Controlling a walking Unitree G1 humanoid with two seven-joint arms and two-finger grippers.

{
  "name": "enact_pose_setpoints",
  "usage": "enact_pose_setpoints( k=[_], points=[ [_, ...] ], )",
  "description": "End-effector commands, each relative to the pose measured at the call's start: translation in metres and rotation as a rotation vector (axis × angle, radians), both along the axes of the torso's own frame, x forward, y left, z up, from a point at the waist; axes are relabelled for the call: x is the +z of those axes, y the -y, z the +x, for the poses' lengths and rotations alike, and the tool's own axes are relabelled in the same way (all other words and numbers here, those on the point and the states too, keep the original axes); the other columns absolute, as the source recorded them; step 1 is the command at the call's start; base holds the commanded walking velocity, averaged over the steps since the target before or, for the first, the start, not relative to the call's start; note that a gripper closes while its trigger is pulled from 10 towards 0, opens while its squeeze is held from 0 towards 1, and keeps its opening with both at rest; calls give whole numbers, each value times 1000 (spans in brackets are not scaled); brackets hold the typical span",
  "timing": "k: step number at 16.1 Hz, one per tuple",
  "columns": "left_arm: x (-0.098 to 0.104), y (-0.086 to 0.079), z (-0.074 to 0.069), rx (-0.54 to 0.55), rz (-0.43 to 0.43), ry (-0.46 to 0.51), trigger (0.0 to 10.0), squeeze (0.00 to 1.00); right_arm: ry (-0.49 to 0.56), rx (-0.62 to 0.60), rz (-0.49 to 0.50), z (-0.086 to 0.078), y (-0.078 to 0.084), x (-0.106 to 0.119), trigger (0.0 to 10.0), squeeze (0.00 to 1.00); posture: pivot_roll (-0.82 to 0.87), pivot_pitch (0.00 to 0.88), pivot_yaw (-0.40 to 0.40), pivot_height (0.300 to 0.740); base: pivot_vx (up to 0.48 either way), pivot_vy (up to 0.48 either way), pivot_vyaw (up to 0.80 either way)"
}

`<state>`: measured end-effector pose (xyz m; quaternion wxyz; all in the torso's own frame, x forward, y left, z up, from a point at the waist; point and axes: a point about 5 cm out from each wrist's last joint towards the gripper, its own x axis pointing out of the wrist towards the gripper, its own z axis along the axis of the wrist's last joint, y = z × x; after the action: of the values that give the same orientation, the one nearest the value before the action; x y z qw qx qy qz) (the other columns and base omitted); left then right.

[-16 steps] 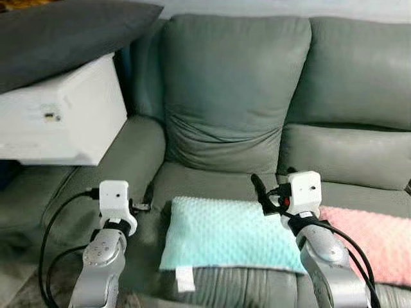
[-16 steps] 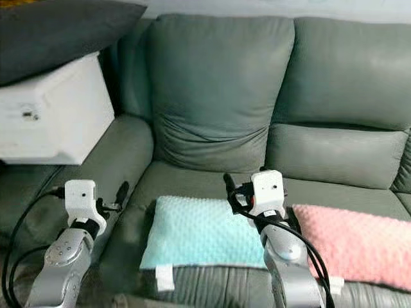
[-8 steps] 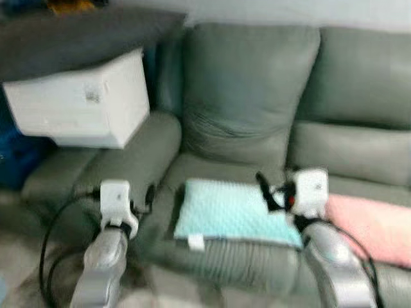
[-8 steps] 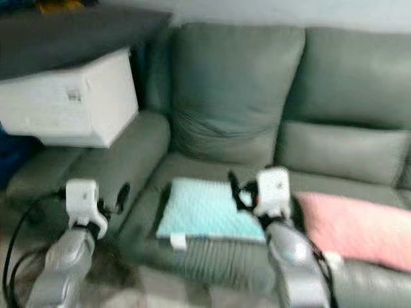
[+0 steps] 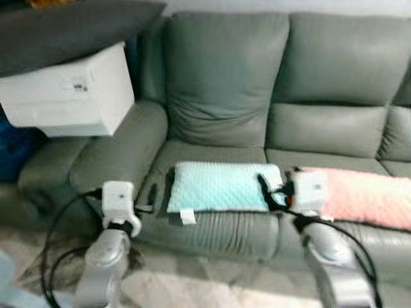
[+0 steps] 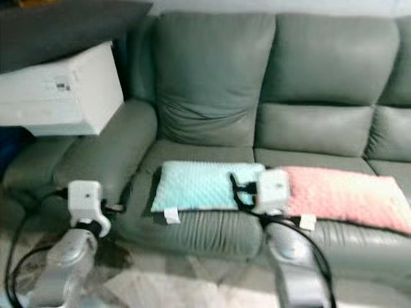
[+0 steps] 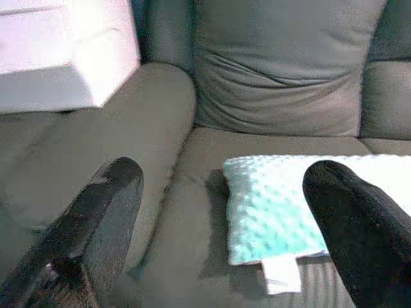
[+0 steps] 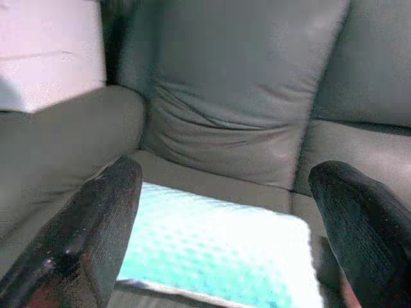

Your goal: Move the pillow to the sofa

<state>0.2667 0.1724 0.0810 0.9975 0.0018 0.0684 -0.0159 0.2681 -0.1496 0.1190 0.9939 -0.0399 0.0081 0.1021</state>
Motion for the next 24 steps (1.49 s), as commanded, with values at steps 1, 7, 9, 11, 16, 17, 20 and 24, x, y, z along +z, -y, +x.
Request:
enact_pose_setpoints(
  k=[1, 7, 9, 11, 16, 17, 20, 24],
  points=[
    [0, 1, 0, 3, -4, -3, 10000, 0, 1, -6, -7, 0, 3, 1, 10000, 0, -124, 0, 39, 740, -270, 0, 0],
    [-1, 1, -1, -1, -4, -9, 10000, 0, -4, -6, -7, 0, 3, 1, 10000, 0, -125, 0, 38, 740, -273, 0, 0],
    [-1, 1, -1, 0, -5, -10, 10000, 0, -6, -4, -8, 0, 3, 0, 10000, 0, -125, 0, 38, 740, -272, 0, 0],
    [-1, 2, -1, 0, -5, -11, 10000, 0, -9, -4, -8, -1, 3, 0, 10000, 0, -126, 0, 36, 740, -274, 0, 0],
    [-2, 3, -1, 0, -9, -14, 10000, 0, -11, -2, -11, 0, 4, 0, 10000, 0, -128, 0, 32, 740, -277, 0, 0],
    [-2, 3, 0, -1, -10, -13, 10000, 0, -12, -1, -12, 0, 4, 0, 10000, 0, -129, 0, 31, 740, -266, 0, 0],
    [-2, 4, 1, -4, -12, -8, 10000, 0, -15, 0, -16, 0, 5, 0, 10000, 0, -132, 0, 28, 740, -115, 0, 0],
    [-3, 4, 3, 3, -8, -9, 10000, 0, -11, 1, -15, 1, 6, 1, 10000, 0, -138, 0, 25, 740, 0, 0, 0]
  ],
)
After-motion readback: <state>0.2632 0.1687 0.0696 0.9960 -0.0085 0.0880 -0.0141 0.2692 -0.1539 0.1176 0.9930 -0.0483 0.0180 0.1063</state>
